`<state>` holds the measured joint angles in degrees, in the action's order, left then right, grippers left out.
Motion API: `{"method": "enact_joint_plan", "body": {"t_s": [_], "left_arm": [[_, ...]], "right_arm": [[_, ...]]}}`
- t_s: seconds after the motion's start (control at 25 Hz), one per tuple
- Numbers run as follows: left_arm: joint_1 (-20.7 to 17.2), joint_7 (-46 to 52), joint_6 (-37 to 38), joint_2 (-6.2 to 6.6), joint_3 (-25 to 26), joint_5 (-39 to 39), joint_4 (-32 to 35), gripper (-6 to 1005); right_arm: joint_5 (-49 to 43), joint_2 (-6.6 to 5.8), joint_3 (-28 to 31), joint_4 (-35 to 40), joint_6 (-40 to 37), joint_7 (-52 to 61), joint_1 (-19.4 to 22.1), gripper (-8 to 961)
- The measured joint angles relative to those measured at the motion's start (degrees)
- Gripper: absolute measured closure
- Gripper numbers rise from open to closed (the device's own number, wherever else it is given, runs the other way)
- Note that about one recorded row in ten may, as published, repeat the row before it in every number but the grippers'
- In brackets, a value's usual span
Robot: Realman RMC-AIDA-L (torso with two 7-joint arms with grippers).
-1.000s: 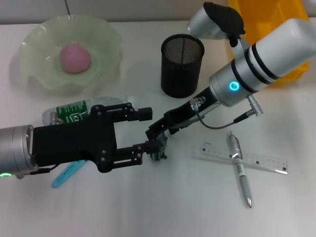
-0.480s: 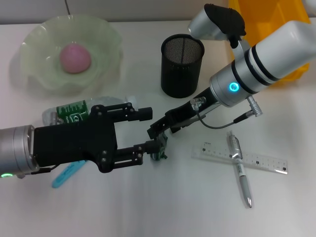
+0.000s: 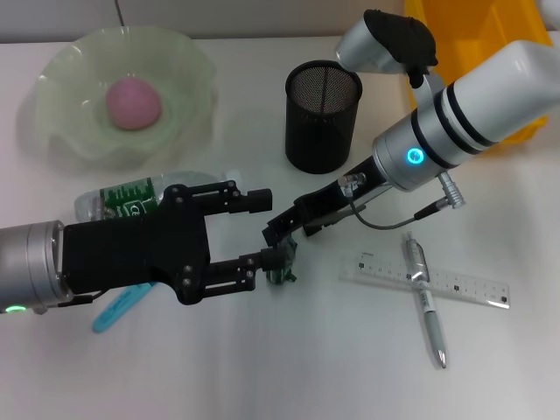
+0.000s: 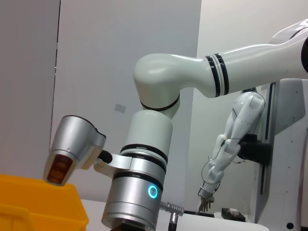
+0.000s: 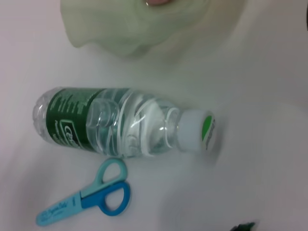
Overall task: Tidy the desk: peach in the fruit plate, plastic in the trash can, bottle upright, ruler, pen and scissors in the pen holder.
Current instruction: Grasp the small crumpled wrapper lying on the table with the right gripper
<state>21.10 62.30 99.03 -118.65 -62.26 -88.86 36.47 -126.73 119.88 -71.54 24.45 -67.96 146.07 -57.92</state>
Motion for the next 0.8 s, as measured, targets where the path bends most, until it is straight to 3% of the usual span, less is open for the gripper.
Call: {"method": "enact_joint_plan", "body": {"t_s": [0.4, 0.8], "left_arm": [[0.2, 0.0, 0.0, 0.0, 0.4, 0.1, 0.0, 361], [0.6, -0.1, -0.8, 0.0, 0.2, 0.2, 0.0, 361]], "right_arm": [[3.8, 0.0, -4.5, -0.4, 1.7, 0.0, 0.0, 200], [4.4, 0.0, -5.2, -0.4, 1.6, 0.0, -0.1, 200]]}}
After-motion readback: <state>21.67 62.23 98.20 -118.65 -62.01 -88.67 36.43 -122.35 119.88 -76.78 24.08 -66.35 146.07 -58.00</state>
